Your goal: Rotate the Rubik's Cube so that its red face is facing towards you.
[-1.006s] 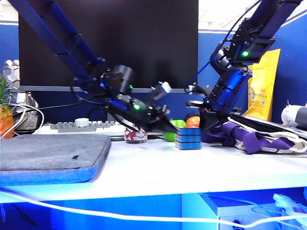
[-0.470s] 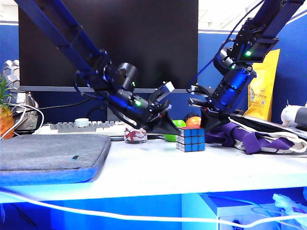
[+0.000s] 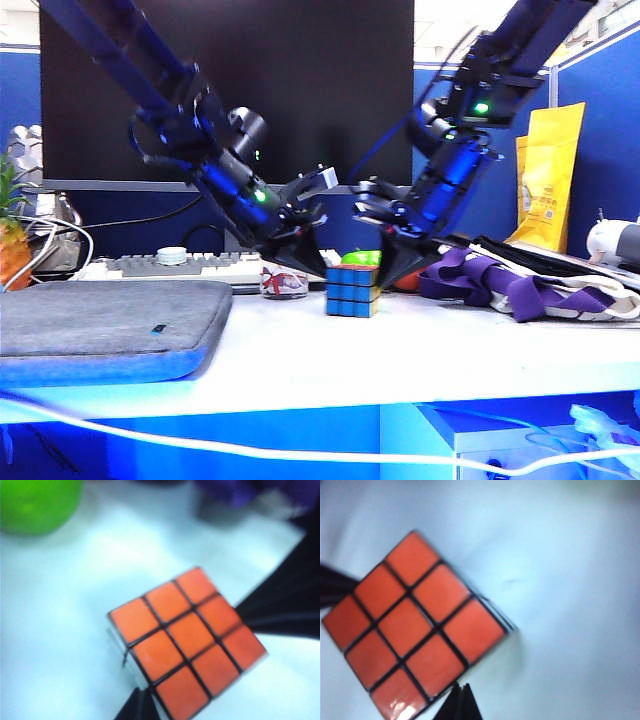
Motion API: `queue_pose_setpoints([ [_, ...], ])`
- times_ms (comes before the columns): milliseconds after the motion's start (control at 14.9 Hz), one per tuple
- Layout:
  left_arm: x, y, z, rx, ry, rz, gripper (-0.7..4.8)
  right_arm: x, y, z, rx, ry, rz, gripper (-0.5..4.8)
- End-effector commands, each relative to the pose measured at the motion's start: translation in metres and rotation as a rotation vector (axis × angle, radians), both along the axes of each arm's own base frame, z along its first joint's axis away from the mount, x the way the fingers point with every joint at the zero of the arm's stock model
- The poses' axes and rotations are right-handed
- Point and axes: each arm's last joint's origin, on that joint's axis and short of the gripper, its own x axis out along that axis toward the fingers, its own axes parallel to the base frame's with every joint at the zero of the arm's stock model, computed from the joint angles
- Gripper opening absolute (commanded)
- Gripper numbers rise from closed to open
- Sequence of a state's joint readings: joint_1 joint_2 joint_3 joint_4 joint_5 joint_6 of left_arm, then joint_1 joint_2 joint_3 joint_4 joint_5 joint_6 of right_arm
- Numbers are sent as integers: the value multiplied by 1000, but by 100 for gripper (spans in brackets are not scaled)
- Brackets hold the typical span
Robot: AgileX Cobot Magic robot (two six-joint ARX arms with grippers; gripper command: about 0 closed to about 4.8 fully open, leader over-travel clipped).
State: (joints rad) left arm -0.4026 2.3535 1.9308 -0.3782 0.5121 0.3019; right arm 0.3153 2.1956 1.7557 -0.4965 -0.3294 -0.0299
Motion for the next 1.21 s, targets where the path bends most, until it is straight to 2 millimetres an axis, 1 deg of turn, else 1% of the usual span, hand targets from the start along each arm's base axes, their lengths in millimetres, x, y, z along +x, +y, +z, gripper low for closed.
queue_pose_setpoints([
  [67, -2, 6, 2, 14, 23, -23, -5, -2, 7, 14, 5, -52, 2, -1],
  [201, 1, 19, 12, 28, 10, 18, -5, -4, -2, 31, 8, -82, -18, 5],
  [268, 2, 28, 25, 46, -26, 60, -6, -7, -9, 47, 16, -117, -33, 119],
  [335, 1, 35, 41, 69, -71, 86, -5, -11, -15, 62, 21, -117, -67, 466],
  [402, -2, 36, 48, 85, -89, 87, -6, -14, -15, 68, 44, -93, -80, 479],
  [470, -8, 39, 65, 91, -107, 95, -5, -16, -14, 76, 57, -66, -72, 479],
  [537, -17, 42, 86, 94, -126, 86, -6, -18, -7, 85, 79, -56, -79, 479],
  [604, -24, 45, 98, 96, -131, 87, -6, -19, -2, 89, 102, -56, -88, 479],
  [671, -33, 48, 115, 93, -141, 89, -6, -19, 4, 98, 146, -52, -104, 479],
  [738, -45, 53, 137, 100, -171, 84, -6, -16, 15, 108, 190, -63, -115, 479],
  [872, -59, 58, 154, 122, -188, 71, -5, -11, 24, 113, 203, -64, -106, 479],
  [939, -71, 62, 162, 147, -156, 55, -6, -2, 30, 107, 194, -29, -123, 479],
  [1006, -78, 65, 165, 174, -137, 33, -6, 3, 31, 99, 175, -9, -143, 479],
  [1073, -84, 67, 169, 197, -139, 6, -5, 4, 31, 91, 133, 4, -171, 479],
  [1207, -92, 73, 177, 202, -129, 7, -6, 4, 29, 83, 65, 27, -211, 479],
])
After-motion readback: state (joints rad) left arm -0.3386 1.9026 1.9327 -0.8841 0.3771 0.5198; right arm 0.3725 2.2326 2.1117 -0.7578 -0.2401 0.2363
